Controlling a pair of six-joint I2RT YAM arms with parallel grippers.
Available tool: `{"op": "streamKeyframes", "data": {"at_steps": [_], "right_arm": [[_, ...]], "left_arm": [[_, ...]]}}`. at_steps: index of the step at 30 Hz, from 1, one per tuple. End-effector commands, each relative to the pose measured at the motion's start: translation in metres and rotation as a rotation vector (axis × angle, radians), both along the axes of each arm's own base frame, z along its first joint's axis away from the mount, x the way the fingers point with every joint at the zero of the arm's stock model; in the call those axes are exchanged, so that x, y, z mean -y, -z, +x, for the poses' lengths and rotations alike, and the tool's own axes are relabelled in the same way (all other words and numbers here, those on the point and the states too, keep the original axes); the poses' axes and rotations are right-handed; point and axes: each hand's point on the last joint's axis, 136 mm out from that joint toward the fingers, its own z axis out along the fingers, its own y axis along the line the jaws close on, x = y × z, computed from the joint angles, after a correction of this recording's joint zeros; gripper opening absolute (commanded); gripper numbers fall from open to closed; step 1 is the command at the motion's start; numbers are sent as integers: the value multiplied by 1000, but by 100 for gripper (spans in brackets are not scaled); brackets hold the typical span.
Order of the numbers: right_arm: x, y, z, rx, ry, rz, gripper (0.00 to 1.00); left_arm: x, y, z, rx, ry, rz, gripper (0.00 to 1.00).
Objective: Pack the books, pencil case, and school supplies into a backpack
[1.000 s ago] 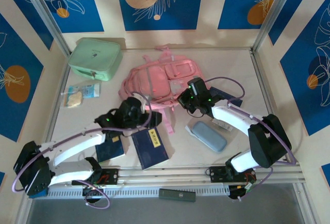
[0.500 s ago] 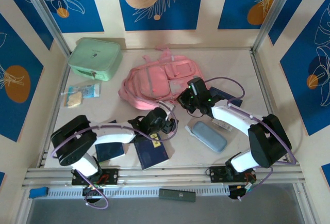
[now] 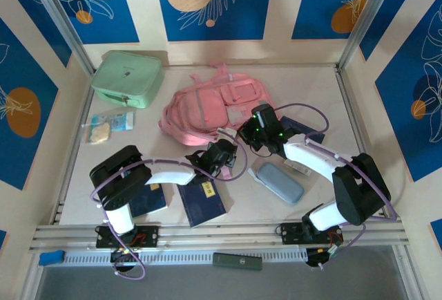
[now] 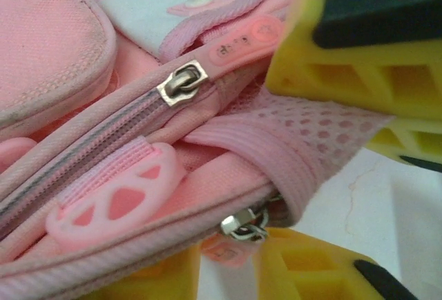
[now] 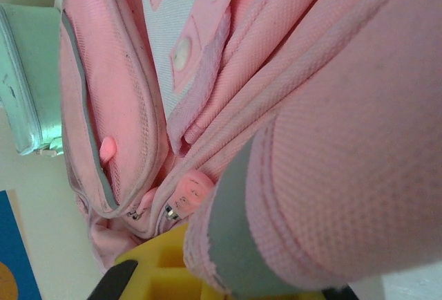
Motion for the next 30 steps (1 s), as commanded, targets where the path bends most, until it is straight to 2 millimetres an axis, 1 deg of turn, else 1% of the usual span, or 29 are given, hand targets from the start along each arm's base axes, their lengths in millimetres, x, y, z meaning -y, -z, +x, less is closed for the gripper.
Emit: {"op": "streamKeyframes", "data": {"at_steps": [1, 3, 4, 5, 9, 16, 19, 21, 25, 28, 30], "right_arm": [[-14, -26, -4, 54, -62, 84, 0], [-14, -28, -3, 58, -66, 85, 0], [-13, -28, -2, 60, -66, 82, 0], [-12, -29, -1, 62, -67, 86, 0], [-2, -31, 5, 59, -70, 105, 0], [13, -41, 14, 81, -86, 95, 0], [13, -46, 16, 84, -100, 106, 0], [13, -48, 17, 89, -104, 102, 0], [14, -52, 20, 101, -100, 96, 0], [17, -53, 24, 104, -105, 91, 0], [23, -53, 29, 104, -101, 79, 0]], "left_arm": [[11, -26, 10, 66, 7, -74, 14], [11, -29, 6, 68, 29, -89, 3], [13, -31, 4, 72, 54, -94, 0], [14, -31, 1, 69, 79, -92, 0], [9, -30, -9, 46, 115, -68, 0], [-18, -21, -20, -19, 137, -14, 0], [-25, -20, -25, -44, 159, -14, 0], [-26, -19, -30, -67, 196, -14, 0], [-31, -21, -34, -95, 225, -1, 0], [-39, -19, -35, -119, 221, 13, 0], [-44, -17, -37, -148, 226, -4, 0]]}}
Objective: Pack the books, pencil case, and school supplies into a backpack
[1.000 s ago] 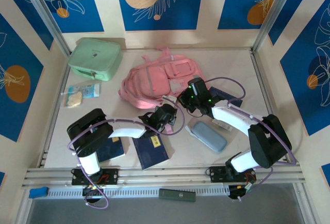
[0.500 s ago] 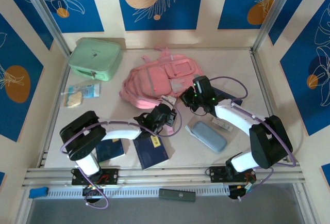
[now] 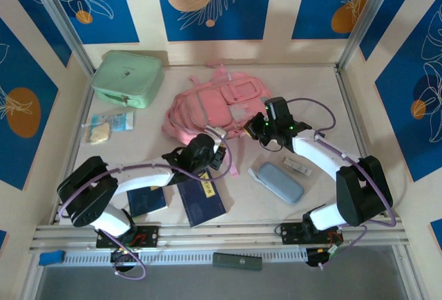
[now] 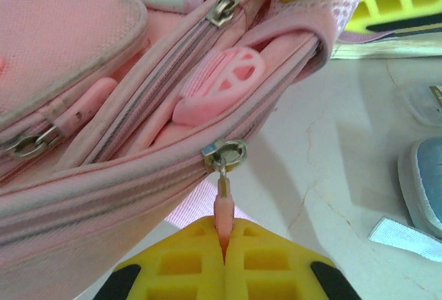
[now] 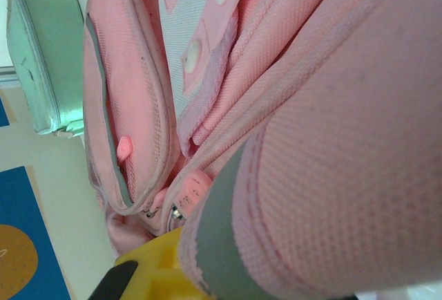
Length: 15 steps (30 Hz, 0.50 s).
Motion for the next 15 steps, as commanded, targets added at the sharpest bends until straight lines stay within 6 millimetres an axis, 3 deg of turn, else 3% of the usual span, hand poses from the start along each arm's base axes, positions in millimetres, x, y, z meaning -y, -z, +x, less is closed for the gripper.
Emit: {"op": "streamKeyframes", "data": {"at_steps": [1, 7, 11, 15], "right_arm": [[1, -38, 20, 114, -26, 35, 0], [11, -40, 50, 117, -56, 57, 0], [11, -35, 62, 112, -97, 20, 1], [8, -32, 52, 92, -134, 41, 27]], "left_arm": [[-13, 10, -13, -78, 44, 9, 0], [-28, 18, -14, -141, 37, 8, 0], [-15, 11, -15, -167, 88, -42, 0], [-7, -1, -7, -171, 64, -80, 0]]}}
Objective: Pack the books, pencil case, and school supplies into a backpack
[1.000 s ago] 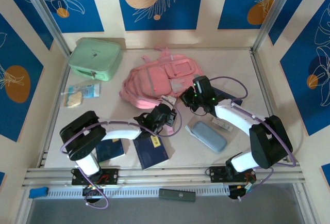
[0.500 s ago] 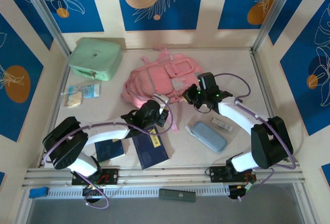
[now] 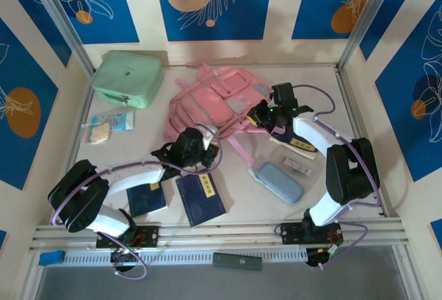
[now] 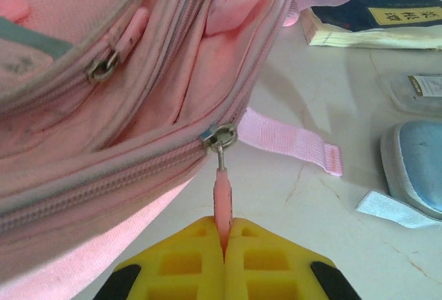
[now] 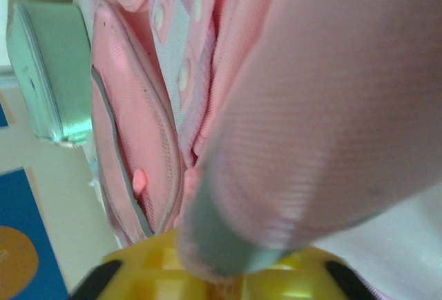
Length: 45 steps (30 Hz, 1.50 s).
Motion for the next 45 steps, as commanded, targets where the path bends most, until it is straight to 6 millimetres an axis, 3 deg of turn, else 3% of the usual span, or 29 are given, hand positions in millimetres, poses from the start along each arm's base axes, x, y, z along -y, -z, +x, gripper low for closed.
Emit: {"op": "streamKeyframes", "data": {"at_steps": [1, 4, 7, 10, 13, 16, 23, 29, 31, 36, 40, 45], "right_arm": [[-7, -30, 0, 79, -57, 60, 38], [-6, -21, -24, 7, -25, 143, 60], [-19, -16, -50, -19, -25, 180, 68], [-42, -1, -72, -98, -31, 190, 73], [-60, 17, -75, -139, 3, 207, 74], [-59, 39, -69, -179, 94, 152, 73], [-65, 68, -52, -190, 183, 93, 56], [-68, 63, -37, -123, 116, 47, 15], [-64, 54, -35, -80, 68, 18, 8], [-37, 31, -26, 20, -87, -80, 4], [-11, 20, -4, 36, -155, -40, 2], [-10, 13, 19, 37, -199, -33, 3]], "left_arm": [[11, -5, -1, -60, 15, -28, 0], [18, -10, 5, -55, 21, -39, 0], [19, -8, 9, -48, 8, -27, 0], [23, -9, 9, -54, 23, -37, 0], [24, -7, 9, -60, 23, -39, 0], [23, -7, 8, -68, 19, -36, 0], [19, -7, 5, -64, 19, -38, 0], [12, -10, 2, -54, 32, 11, 0], [5, -11, -3, -57, 43, 40, 0], [-28, -3, -17, -65, 41, 148, 0], [-53, 5, -22, -67, 20, 183, 0], [-51, 2, -17, -84, 10, 155, 0]]}}
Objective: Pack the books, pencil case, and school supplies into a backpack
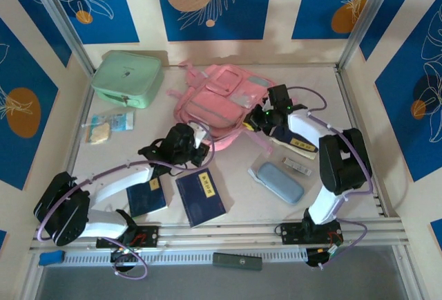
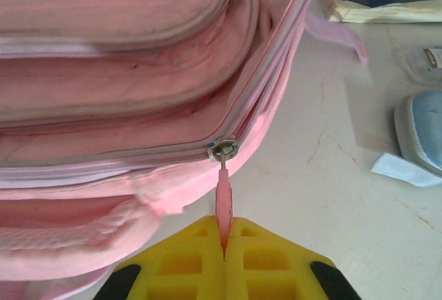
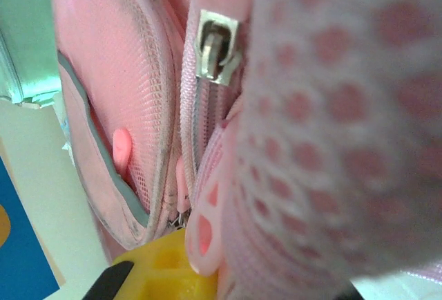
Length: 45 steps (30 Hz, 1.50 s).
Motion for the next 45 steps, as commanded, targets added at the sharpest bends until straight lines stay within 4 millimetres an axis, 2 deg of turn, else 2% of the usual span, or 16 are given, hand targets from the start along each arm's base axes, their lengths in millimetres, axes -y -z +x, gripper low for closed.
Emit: {"op": "streamKeyframes", "data": {"at_steps": [1, 3, 5, 8, 11, 15, 16, 19, 23, 26, 29, 32, 34, 37, 41, 45], "right_arm": [[-1, -18, 20, 105, -76, -4, 5], [-2, -24, 17, 110, -76, 4, 15], [3, -25, 10, 98, -57, -20, 36], [11, -19, -11, 12, -3, -23, 54], [0, -13, -38, -59, 23, 51, 62], [-45, -3, -73, -103, 27, 97, 70], [-57, -1, -75, -115, 31, 104, 71], [-76, 6, -63, -129, 71, 111, 72], [-90, 18, -43, -142, 122, 63, 68], [-93, 28, -37, -143, 151, 24, 59], [-93, 32, -34, -117, 148, 1, 45], [-94, 32, -36, -106, 96, -34, 21], [-86, 30, -40, -81, 66, -75, 11], [-74, 21, -41, -26, 3, -93, 4], [-49, 7, -39, 47, -110, -107, 0], [-13, -8, -23, 106, -176, -152, 0]], "left_arm": [[-9, 17, -10, -76, 15, 57, 0], [-1, 13, -7, -85, 18, 26, 0], [9, 12, -5, -102, 28, -11, 0], [14, 14, 2, -130, 3, -16, 0], [14, 15, 8, -143, -34, -9, 0], [16, 16, 11, -149, -37, -3, 0], [17, 15, 11, -149, -33, -5, 0], [19, 14, 11, -152, -29, -11, 0], [19, 10, 10, -154, -26, -20, 0], [17, 7, 9, -136, -21, -18, 0], [12, 9, 9, -125, -25, 7, 0], [7, 13, 7, -127, -22, 39, 0], [-12, 19, 13, -138, -107, 107, 0], [-28, 23, 15, -151, -145, 129, 0], [-49, 27, 13, -162, -187, 120, 0], [-69, 33, 12, -194, -233, 150, 0]]}}
